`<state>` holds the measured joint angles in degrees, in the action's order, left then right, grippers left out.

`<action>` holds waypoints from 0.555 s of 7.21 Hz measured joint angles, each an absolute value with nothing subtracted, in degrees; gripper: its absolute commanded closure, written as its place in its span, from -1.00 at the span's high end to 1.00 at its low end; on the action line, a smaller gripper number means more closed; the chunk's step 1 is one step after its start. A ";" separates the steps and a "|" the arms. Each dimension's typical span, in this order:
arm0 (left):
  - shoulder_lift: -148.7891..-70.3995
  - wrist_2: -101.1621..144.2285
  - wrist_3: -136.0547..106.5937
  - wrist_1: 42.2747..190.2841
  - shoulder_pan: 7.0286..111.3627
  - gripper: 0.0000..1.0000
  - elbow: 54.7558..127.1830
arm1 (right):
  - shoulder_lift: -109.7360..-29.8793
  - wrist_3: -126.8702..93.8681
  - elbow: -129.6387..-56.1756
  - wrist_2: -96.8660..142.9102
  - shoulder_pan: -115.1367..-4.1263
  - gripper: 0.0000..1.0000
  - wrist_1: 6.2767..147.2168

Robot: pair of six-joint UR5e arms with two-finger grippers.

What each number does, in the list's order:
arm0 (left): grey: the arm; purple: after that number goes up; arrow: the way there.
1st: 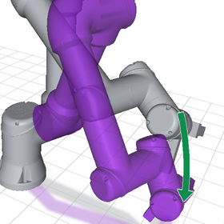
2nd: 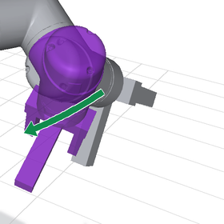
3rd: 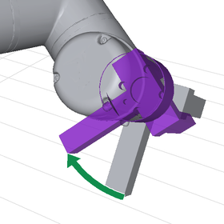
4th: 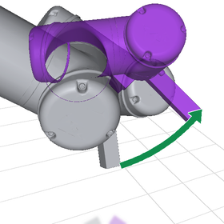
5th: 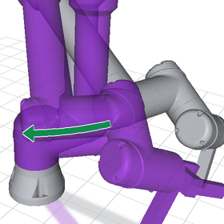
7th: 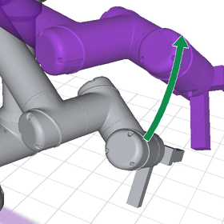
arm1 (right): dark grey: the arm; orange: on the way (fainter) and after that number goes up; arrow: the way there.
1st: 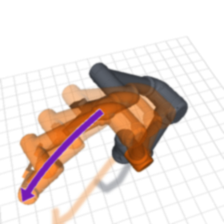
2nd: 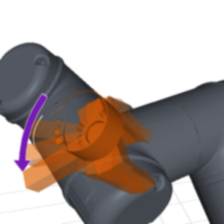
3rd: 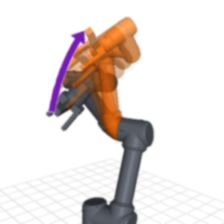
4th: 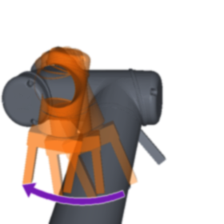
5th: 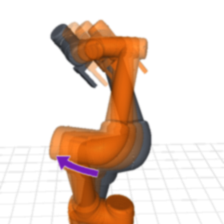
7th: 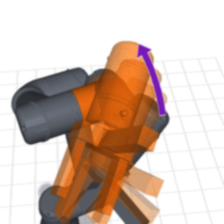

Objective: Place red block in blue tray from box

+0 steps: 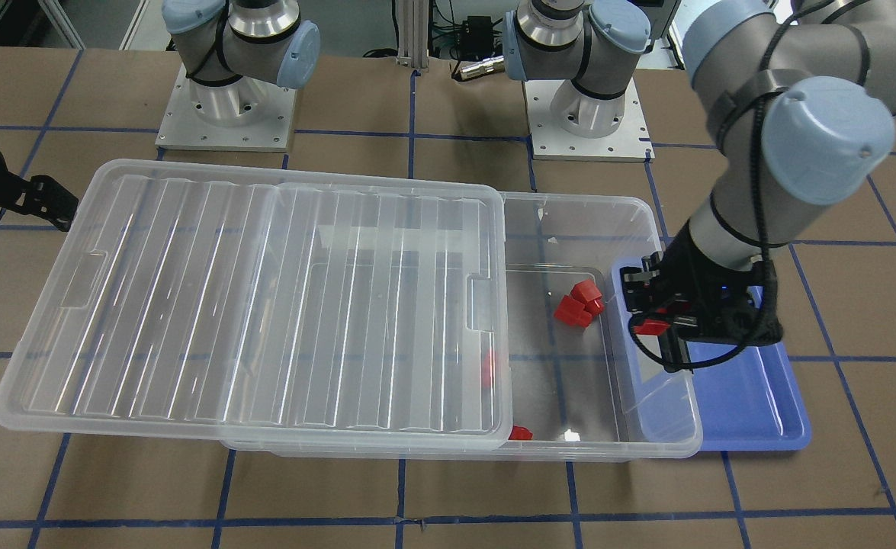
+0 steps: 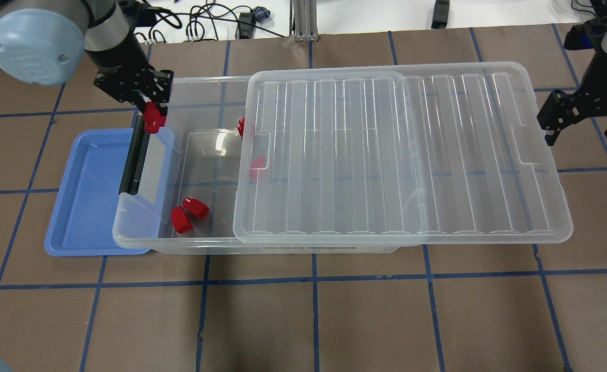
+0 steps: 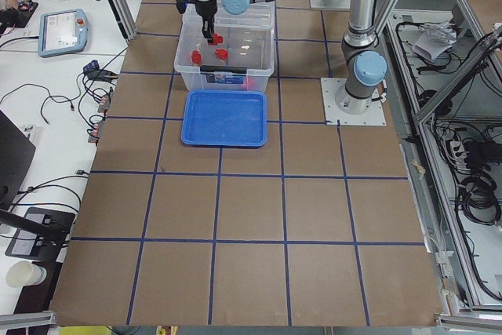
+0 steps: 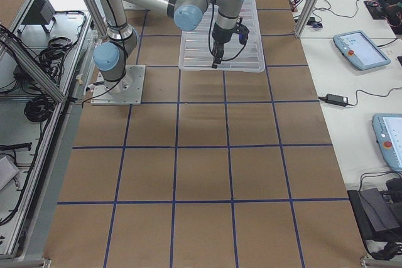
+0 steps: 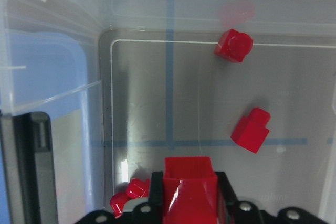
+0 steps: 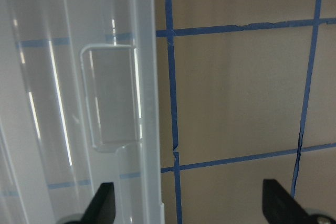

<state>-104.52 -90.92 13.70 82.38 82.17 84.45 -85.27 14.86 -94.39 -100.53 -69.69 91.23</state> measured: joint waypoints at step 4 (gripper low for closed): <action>-109.09 -88.44 38.20 72.24 65.80 -0.72 90.85 | -81.69 15.27 -95.03 -100.74 -66.75 1.00 96.80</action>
<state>-109.09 -88.44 38.20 72.24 65.80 90.85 -81.69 15.27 -95.03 -100.74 -66.75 96.80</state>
